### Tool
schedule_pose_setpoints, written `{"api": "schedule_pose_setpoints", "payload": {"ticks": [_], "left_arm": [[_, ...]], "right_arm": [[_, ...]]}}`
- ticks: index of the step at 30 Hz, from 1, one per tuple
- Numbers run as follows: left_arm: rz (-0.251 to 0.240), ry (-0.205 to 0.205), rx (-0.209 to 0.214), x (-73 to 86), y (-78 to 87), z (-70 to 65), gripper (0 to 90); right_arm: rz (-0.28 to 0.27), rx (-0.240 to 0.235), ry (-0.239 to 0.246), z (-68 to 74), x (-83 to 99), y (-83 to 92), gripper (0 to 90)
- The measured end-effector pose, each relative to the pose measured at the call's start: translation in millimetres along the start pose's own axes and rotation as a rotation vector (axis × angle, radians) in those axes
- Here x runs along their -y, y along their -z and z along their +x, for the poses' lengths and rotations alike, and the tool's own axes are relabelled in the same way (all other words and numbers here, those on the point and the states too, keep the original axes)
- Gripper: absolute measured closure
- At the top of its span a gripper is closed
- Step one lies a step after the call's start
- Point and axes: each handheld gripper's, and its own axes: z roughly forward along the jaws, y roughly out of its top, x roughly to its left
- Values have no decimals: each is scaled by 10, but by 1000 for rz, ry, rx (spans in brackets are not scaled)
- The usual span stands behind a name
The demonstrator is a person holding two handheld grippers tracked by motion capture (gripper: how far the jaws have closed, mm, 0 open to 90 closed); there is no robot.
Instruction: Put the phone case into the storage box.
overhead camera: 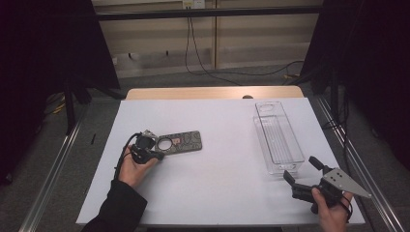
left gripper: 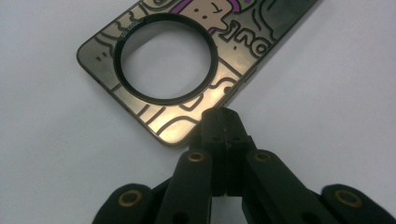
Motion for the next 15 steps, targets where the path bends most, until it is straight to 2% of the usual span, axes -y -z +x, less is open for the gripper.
{"api": "schedule_pose_setpoints", "payload": {"ticks": [3,10,15], "left_arm": [[-12,5,-21,-5,-8,31,900],[-28,20,-24,-12,-23,78,900],[-44,48,-27,-6,-31,122,900]], "right_arm": [[1,0,0,1,0,-1,0],[1,0,-1,-1,1,-1,0],[1,-1,1,2,1,-2,0]]}}
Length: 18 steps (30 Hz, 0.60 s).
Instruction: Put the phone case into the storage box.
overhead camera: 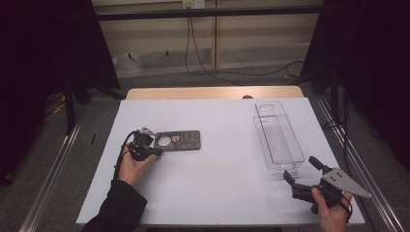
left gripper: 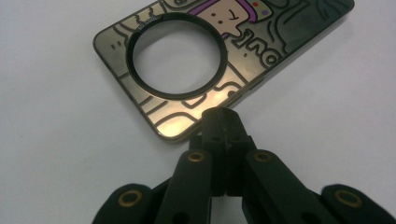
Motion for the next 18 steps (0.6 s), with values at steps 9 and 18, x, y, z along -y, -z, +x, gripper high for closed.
{"api": "schedule_pose_setpoints", "payload": {"ticks": [9,18], "left_arm": [[-34,16,-1,12,57,-4,900],[-194,-62,14,-10,240,-124,900]], "right_arm": [[-1,3,-3,-7,0,4,0],[-4,3,-5,-3,-1,6,0]]}}
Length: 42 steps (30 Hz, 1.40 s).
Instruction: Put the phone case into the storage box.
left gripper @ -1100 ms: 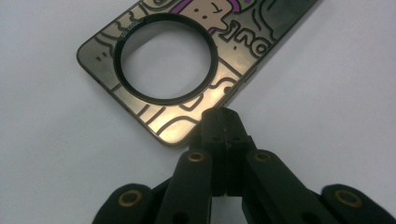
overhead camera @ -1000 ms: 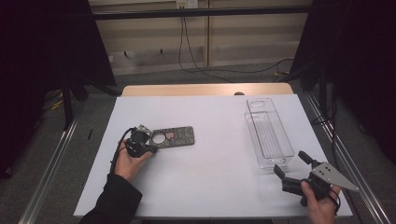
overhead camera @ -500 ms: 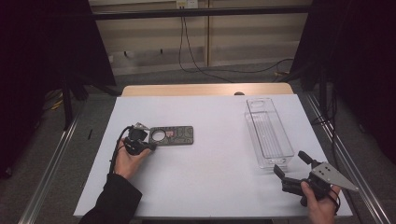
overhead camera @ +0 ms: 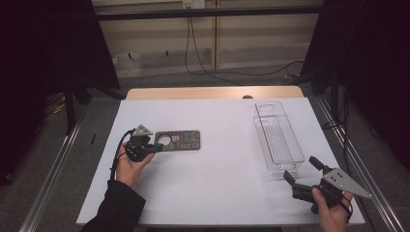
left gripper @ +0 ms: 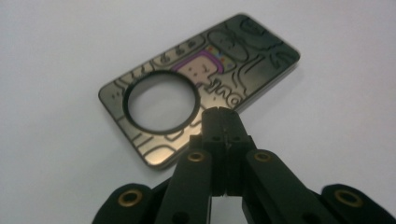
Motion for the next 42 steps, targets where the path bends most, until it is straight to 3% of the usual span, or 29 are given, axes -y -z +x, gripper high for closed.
{"api": "schedule_pose_setpoints", "payload": {"ticks": [7,12,19,24,35,42], "left_arm": [[-174,5,-8,-39,136,-37,900],[-244,38,5,-80,116,-56,900],[-241,47,41,-180,-43,-140,900],[-264,73,62,-288,-128,-181,900],[-190,85,86,-436,-466,-237,900],[-134,78,95,-488,-580,-281,900]], "right_arm": [[-1,-1,0,0,-2,3,0],[-2,1,5,1,-4,7,0],[-1,5,1,-2,-1,2,0],[-3,4,2,-1,-3,4,0],[-2,3,0,-4,-1,3,0],[-2,3,-2,-4,1,8,0]]}}
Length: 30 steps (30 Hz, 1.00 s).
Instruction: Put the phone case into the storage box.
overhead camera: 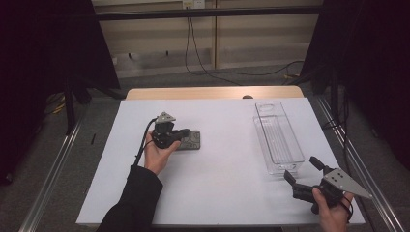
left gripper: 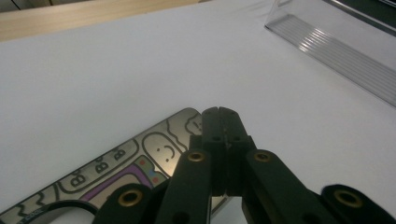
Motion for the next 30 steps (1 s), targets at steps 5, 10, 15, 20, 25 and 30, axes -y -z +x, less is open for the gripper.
{"api": "schedule_pose_setpoints", "payload": {"ticks": [5,10,15,20,25,30], "left_arm": [[18,15,14,-23,-97,16,900],[50,17,1,-120,-198,33,900],[99,7,1,-232,-303,60,900],[151,1,-6,-303,-431,79,900],[202,3,-30,-347,-519,157,900],[220,12,-41,-359,-598,216,900]], "right_arm": [[1,-2,7,7,-2,-1,0],[3,0,-1,-4,3,-4,0],[4,-3,-1,-1,3,-5,0],[4,-1,-2,-3,4,-6,0],[4,-2,-1,-2,5,-6,0],[4,-3,0,0,4,-6,0]]}}
